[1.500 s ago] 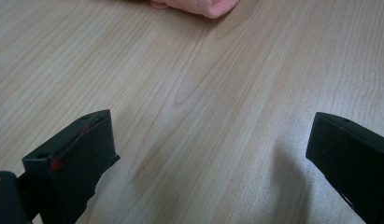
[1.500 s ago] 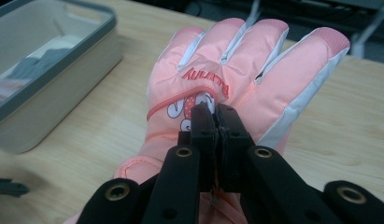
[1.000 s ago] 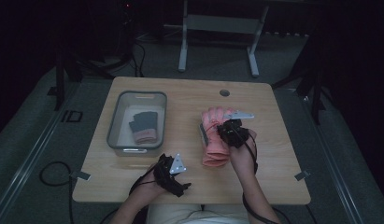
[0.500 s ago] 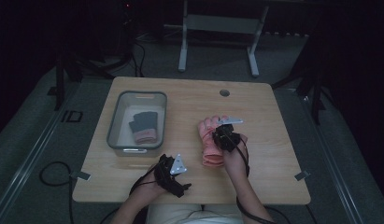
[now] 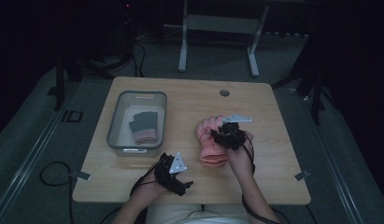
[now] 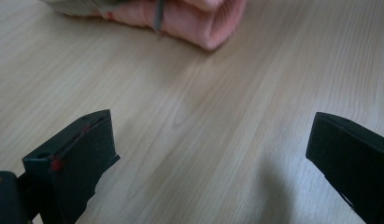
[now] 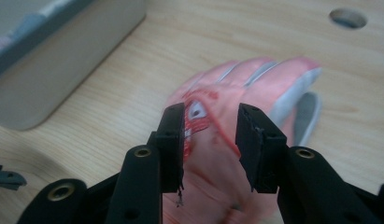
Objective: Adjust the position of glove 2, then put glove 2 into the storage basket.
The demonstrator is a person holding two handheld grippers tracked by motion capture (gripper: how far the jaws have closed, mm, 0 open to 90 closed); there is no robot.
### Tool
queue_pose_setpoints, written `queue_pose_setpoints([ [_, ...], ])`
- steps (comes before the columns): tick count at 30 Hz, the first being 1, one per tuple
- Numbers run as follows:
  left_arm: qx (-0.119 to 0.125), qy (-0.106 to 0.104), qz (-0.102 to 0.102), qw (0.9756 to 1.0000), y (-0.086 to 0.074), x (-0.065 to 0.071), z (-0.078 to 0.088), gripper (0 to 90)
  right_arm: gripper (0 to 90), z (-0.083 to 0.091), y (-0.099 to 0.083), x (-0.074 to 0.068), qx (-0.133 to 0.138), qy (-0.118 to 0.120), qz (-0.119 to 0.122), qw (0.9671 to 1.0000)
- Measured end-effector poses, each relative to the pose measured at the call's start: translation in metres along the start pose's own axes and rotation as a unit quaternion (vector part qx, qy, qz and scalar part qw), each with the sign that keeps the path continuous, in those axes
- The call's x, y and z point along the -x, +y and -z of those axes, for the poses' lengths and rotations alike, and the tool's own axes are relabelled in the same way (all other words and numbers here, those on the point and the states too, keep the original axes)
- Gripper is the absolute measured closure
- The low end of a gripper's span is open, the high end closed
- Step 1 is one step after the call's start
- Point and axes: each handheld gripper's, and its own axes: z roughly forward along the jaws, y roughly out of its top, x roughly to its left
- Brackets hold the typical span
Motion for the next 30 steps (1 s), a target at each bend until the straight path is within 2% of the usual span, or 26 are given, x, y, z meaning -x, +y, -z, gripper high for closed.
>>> queue_pose_setpoints([
  [3, 0.015, 0.005, 0.012, 0.9998, 0.004, 0.000, 0.006, 2.5, 61.7, 0.008, 0.005, 0.011, 0.008, -0.008, 0.000, 0.9999],
  [4, 0.026, 0.006, 0.018, 0.9995, 0.011, 0.001, 0.010, 3.2, 61.6, 0.009, 0.006, 0.015, 0.009, -0.008, 0.001, 0.9999],
  [5, 0.026, 0.006, 0.018, 0.9995, 0.011, 0.001, 0.010, 3.2, 61.0, 0.010, 0.008, 0.019, 0.011, -0.006, 0.006, 0.9999],
  [6, 0.036, 0.000, 0.031, 0.9989, 0.020, 0.001, 0.015, 3.2, 60.9, 0.011, 0.009, 0.021, 0.011, -0.007, 0.010, 0.9999],
  [8, 0.039, -0.001, 0.039, 0.9985, 0.025, 0.000, 0.017, 3.2, 61.0, 0.011, 0.011, 0.023, 0.011, -0.009, 0.012, 0.9998],
  [9, 0.037, 0.003, 0.051, 0.9980, 0.037, -0.002, 0.020, 3.2, 62.1, 0.010, 0.014, 0.026, 0.014, -0.003, 0.013, 0.9998],
  [11, 0.037, 0.002, 0.057, 0.9977, 0.042, -0.004, 0.021, 3.4, 62.3, 0.009, 0.015, 0.025, 0.013, -0.002, 0.012, 0.9998],
  [12, 0.029, 0.010, 0.065, 0.9974, 0.054, -0.010, 0.020, 4.7, 62.3, 0.006, 0.016, 0.023, 0.014, 0.007, 0.015, 0.9998],
  [13, 0.028, 0.014, 0.066, 0.9973, 0.061, -0.013, 0.019, 5.3, 62.3, 0.003, 0.016, 0.021, 0.013, 0.011, 0.016, 0.9997],
  [14, 0.028, 0.014, 0.066, 0.9973, 0.061, -0.013, 0.019, 5.3, 62.3, 0.003, 0.016, 0.021, 0.013, 0.011, 0.016, 0.9997],
  [18, 0.028, 0.038, 0.067, 0.9967, 0.087, -0.025, 0.018, 5.8, 59.9, -0.010, 0.014, 0.015, -0.002, 0.025, 0.033, 0.9991],
  [20, 0.026, 0.052, 0.071, 0.9958, 0.102, -0.035, 0.015, 6.8, 58.0, -0.019, 0.006, 0.021, -0.027, 0.013, 0.041, 0.9987],
  [22, 0.025, 0.055, 0.072, 0.9956, 0.106, -0.038, 0.012, 7.6, 55.8, -0.021, -0.003, 0.030, -0.038, 0.008, 0.033, 0.9987],
  [23, 0.021, 0.056, 0.073, 0.9956, 0.109, -0.041, 0.010, 7.6, 55.8, -0.021, -0.003, 0.030, -0.038, 0.008, 0.033, 0.9987],
  [24, 0.020, 0.057, 0.074, 0.9954, 0.111, -0.044, 0.006, 7.7, 55.7, -0.022, -0.008, 0.035, -0.042, 0.009, 0.021, 0.9988],
  [25, 0.022, 0.059, 0.077, 0.9950, 0.113, -0.046, 0.003, 7.8, 55.0, -0.023, -0.017, 0.043, -0.050, 0.020, 0.004, 0.9985],
  [26, 0.022, 0.058, 0.083, 0.9946, 0.114, -0.048, -0.001, 7.8, 55.0, -0.023, -0.017, 0.043, -0.050, 0.020, 0.004, 0.9985],
  [27, 0.016, 0.040, 0.101, 0.9939, 0.115, -0.054, -0.011, 7.8, 54.3, -0.024, -0.022, 0.049, -0.052, 0.025, -0.002, 0.9983],
  [28, 0.016, 0.040, 0.101, 0.9939, 0.115, -0.054, -0.011, 7.8, 54.0, -0.024, -0.023, 0.051, -0.055, 0.029, -0.007, 0.9980],
  [29, 0.010, 0.029, 0.110, 0.9935, 0.114, -0.058, -0.018, 7.8, 54.0, -0.024, -0.023, 0.051, -0.055, 0.029, -0.007, 0.9980],
  [30, 0.003, 0.021, 0.122, 0.9923, 0.113, -0.062, -0.026, 7.8, 52.8, -0.029, -0.026, 0.053, -0.069, 0.033, -0.009, 0.9970],
])
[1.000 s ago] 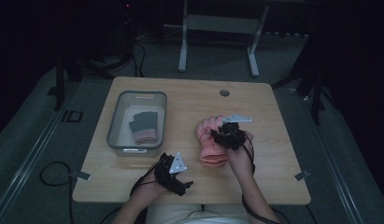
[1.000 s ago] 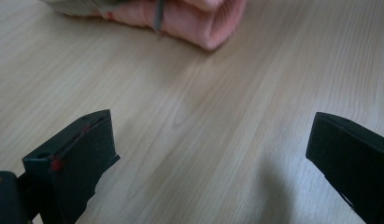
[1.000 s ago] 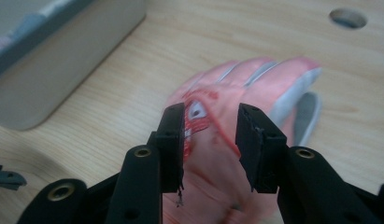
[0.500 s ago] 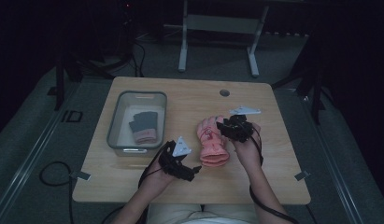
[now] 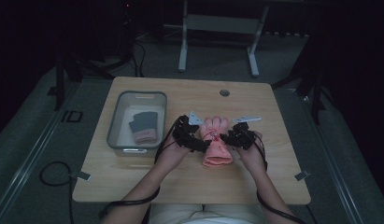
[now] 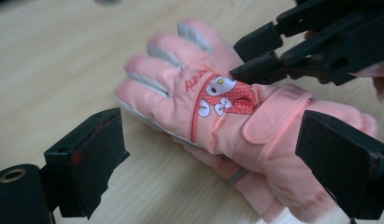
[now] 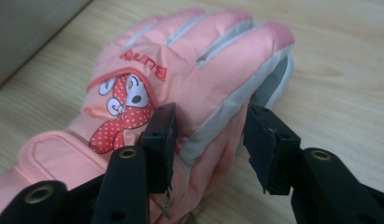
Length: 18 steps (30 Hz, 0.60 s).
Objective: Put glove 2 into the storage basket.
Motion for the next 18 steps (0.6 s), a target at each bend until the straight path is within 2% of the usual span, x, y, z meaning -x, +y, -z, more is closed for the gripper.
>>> queue_pose_setpoints([
  [1, -0.017, 0.002, 0.015, 0.9998, -0.001, -0.007, -0.015, 8.7, 51.8, -0.003, -0.001, 0.001, -0.004, 0.005, 0.001, 1.0000],
  [2, -0.017, 0.002, 0.015, 0.9998, -0.001, -0.007, -0.015, 11.1, 51.8, -0.003, -0.001, 0.001, -0.004, 0.005, 0.001, 1.0000],
  [3, -0.035, -0.002, 0.042, 0.9985, -0.003, -0.017, -0.029, 14.1, 50.6, -0.005, -0.003, 0.003, -0.007, 0.012, -0.001, 0.9999],
  [4, -0.035, -0.002, 0.042, 0.9985, -0.003, -0.017, -0.029, 14.4, 49.2, -0.007, -0.004, 0.005, -0.012, 0.014, 0.001, 0.9998],
  [5, -0.050, -0.032, 0.078, 0.9952, -0.007, -0.028, -0.042, 14.8, 49.1, -0.007, -0.005, 0.006, -0.019, 0.017, 0.001, 0.9997],
  [7, -0.065, -0.049, 0.101, 0.9916, -0.011, -0.035, -0.053, 17.7, 46.3, -0.008, -0.007, 0.009, -0.021, 0.024, -0.007, 0.9995],
  [8, -0.069, -0.067, 0.118, 0.9884, -0.014, -0.039, -0.058, 18.4, 46.0, -0.009, -0.008, 0.011, -0.024, 0.029, -0.009, 0.9993],
  [9, -0.069, -0.067, 0.118, 0.9884, -0.014, -0.039, -0.058, 21.9, 46.0, -0.009, -0.008, 0.011, -0.024, 0.029, -0.009, 0.9993],
  [10, -0.068, -0.079, 0.127, 0.9864, -0.016, -0.041, -0.062, 22.8, 44.2, -0.013, -0.009, 0.015, -0.028, 0.041, -0.019, 0.9986],
  [11, -0.070, -0.089, 0.134, 0.9845, -0.017, -0.043, -0.067, 22.8, 44.2, -0.013, -0.009, 0.015, -0.028, 0.041, -0.019, 0.9986],
  [12, -0.069, -0.104, 0.144, 0.9817, -0.019, -0.046, -0.070, 23.4, 44.3, -0.014, -0.009, 0.017, -0.031, 0.050, -0.027, 0.9979],
  [13, -0.069, -0.128, 0.157, 0.9769, -0.021, -0.049, -0.074, 26.6, 44.3, -0.016, -0.009, 0.018, -0.034, 0.057, -0.032, 0.9973],
  [14, -0.068, -0.139, 0.164, 0.9742, -0.023, -0.051, -0.076, 31.3, 45.0, -0.018, -0.009, 0.020, -0.036, 0.064, -0.040, 0.9965],
  [16, -0.062, -0.170, 0.178, 0.9672, -0.026, -0.053, -0.080, 41.2, 49.8, -0.020, -0.010, 0.023, -0.038, 0.084, -0.048, 0.9945],
  [18, -0.059, -0.181, 0.182, 0.9647, -0.026, -0.054, -0.080, 48.8, 58.2, -0.022, -0.011, 0.025, -0.037, 0.108, -0.057, 0.9918],
])
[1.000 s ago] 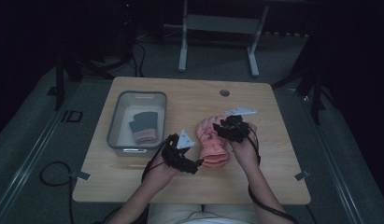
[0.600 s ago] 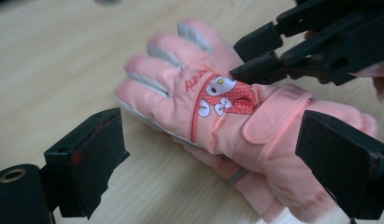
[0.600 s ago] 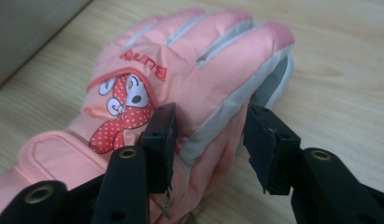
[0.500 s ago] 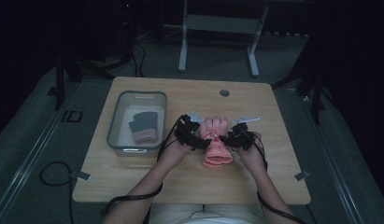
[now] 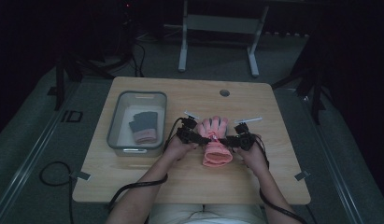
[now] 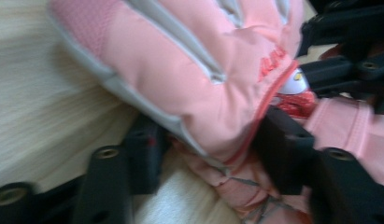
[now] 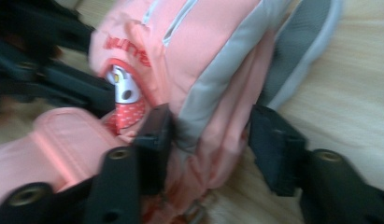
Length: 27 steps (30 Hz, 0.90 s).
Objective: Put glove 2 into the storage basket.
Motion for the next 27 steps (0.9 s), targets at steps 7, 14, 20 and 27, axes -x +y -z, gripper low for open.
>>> queue_pose_setpoints([
  [7, 0.000, 0.004, 0.000, 1.0000, 0.003, 0.013, 0.006, 74.5, 71.7, 0.003, -0.007, -0.001, 0.033, 0.017, -0.018, 0.9991],
  [14, 0.015, 0.033, -0.039, 0.9986, 0.013, 0.039, 0.028, 77.0, 74.9, 0.020, -0.001, -0.010, 0.061, 0.020, -0.013, 0.9978],
  [20, 0.029, 0.051, -0.050, 0.9970, 0.020, 0.049, 0.055, 77.3, 75.2, 0.031, 0.017, -0.028, 0.076, 0.019, 0.006, 0.9969],
  [27, 0.045, 0.067, -0.056, 0.9952, 0.026, 0.055, 0.093, 77.8, 75.3, 0.037, 0.041, -0.052, 0.091, 0.032, 0.027, 0.9949],
])
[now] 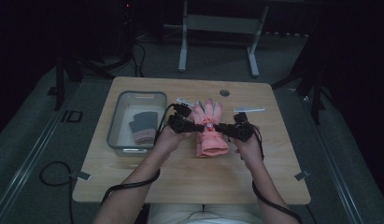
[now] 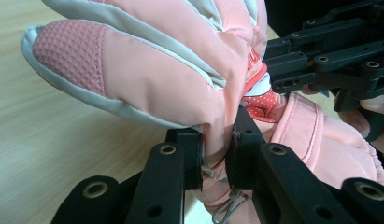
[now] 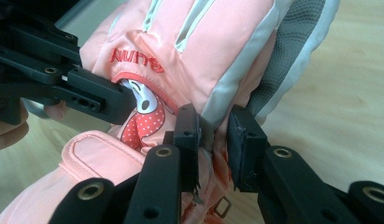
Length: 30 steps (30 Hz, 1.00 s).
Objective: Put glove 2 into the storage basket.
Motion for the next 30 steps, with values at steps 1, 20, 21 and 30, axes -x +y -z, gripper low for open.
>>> queue_pose_setpoints([
  [1, 0.002, 0.003, 0.000, 1.0000, 0.001, 0.000, 0.005, 77.8, 75.3, 0.000, 0.004, -0.004, 0.002, 0.001, 0.004, 1.0000],
  [20, 0.028, 0.057, 0.007, 0.9980, 0.006, -0.018, 0.099, 77.7, 75.5, -0.026, 0.064, -0.072, 0.016, 0.032, 0.060, 0.9976],
  [21, 0.028, 0.059, 0.009, 0.9978, 0.005, -0.020, 0.104, 77.7, 75.5, -0.029, 0.067, -0.075, 0.016, 0.035, 0.061, 0.9974],
  [30, 0.033, 0.076, 0.026, 0.9962, -0.011, -0.042, 0.140, 77.7, 75.6, -0.058, 0.082, -0.109, 0.003, 0.049, 0.080, 0.9956],
])
